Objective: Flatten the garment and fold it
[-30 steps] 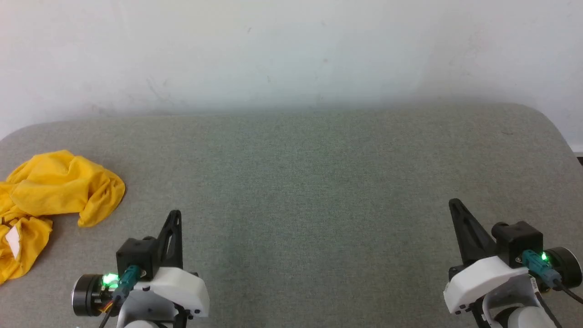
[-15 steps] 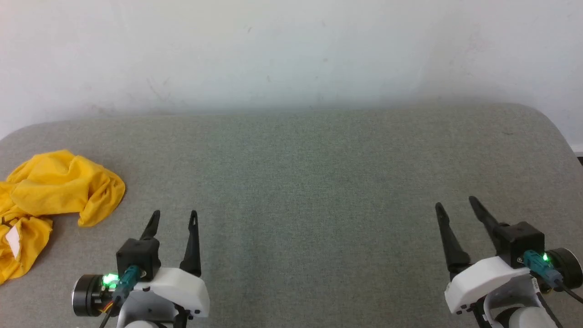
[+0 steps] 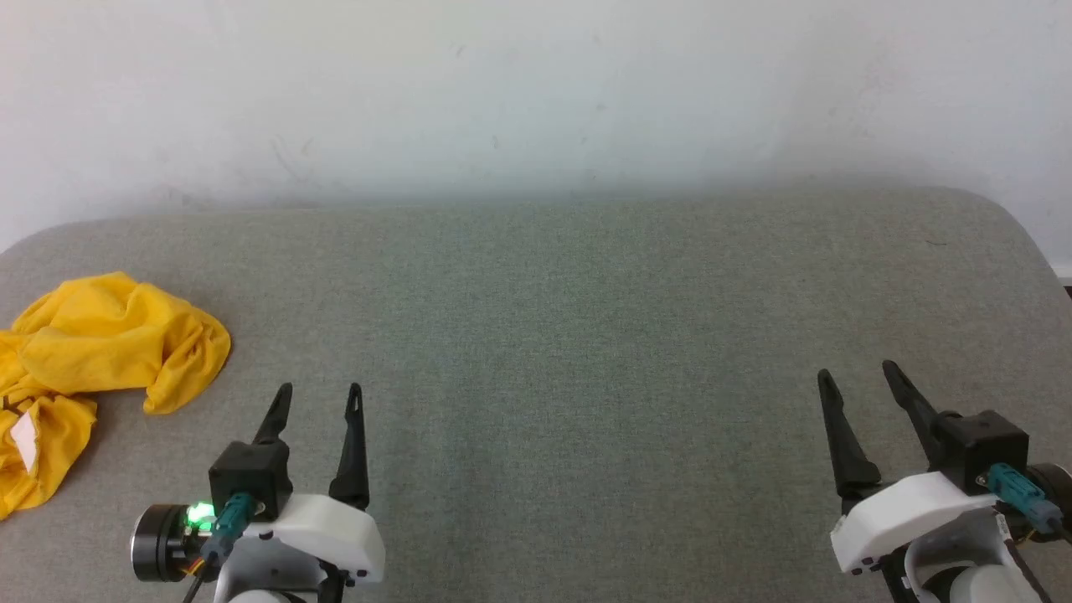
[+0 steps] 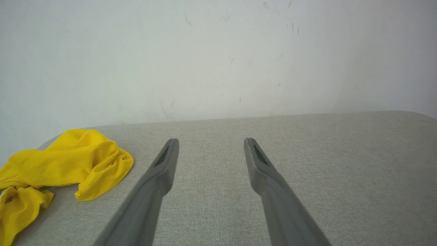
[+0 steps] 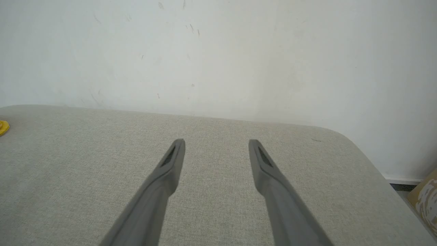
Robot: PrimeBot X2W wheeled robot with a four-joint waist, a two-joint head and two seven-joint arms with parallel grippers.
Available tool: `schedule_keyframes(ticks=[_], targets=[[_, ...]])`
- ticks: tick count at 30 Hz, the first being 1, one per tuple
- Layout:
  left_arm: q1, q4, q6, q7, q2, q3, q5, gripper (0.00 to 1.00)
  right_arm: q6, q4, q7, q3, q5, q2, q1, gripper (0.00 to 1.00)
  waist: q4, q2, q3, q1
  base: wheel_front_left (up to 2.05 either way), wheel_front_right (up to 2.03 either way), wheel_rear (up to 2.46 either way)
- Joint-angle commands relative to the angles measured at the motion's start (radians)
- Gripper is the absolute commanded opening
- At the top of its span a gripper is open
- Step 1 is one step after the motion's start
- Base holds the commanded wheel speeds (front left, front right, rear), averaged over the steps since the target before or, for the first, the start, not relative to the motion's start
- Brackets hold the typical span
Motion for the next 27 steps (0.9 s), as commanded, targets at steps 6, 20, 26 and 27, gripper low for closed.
schedule_keyframes(ticks=[6, 20, 26, 27], targets=[[0.017, -0.006, -0.003, -0.024, -0.001, 0.004, -0.015, 1.0, 0.0, 0.01, -0.022, -0.021, 0.026, 0.001, -0.003, 1.0, 0.003, -0.0001, 0.003, 0.0, 0.0, 0.0, 0.0], [0.022, -0.008, -0.002, -0.053, -0.002, 0.006, -0.031, 1.0, 0.0, 0.022, -0.051, -0.059, 0.049, 0.001, -0.003, 1.0, 0.024, -0.0001, 0.011, 0.0, 0.0, 0.0, 0.0], [0.026, -0.006, 0.002, -0.066, -0.002, 0.008, -0.038, 1.0, 0.0, 0.031, -0.063, -0.065, 0.055, 0.001, 0.0, 1.0, 0.039, -0.0001, 0.01, 0.0, 0.0, 0.0, 0.0], [0.027, -0.006, 0.002, -0.068, -0.002, 0.008, -0.039, 1.0, 0.0, 0.032, -0.065, -0.065, 0.054, 0.001, 0.001, 1.0, 0.042, -0.0001, 0.01, 0.0, 0.0, 0.0, 0.0]])
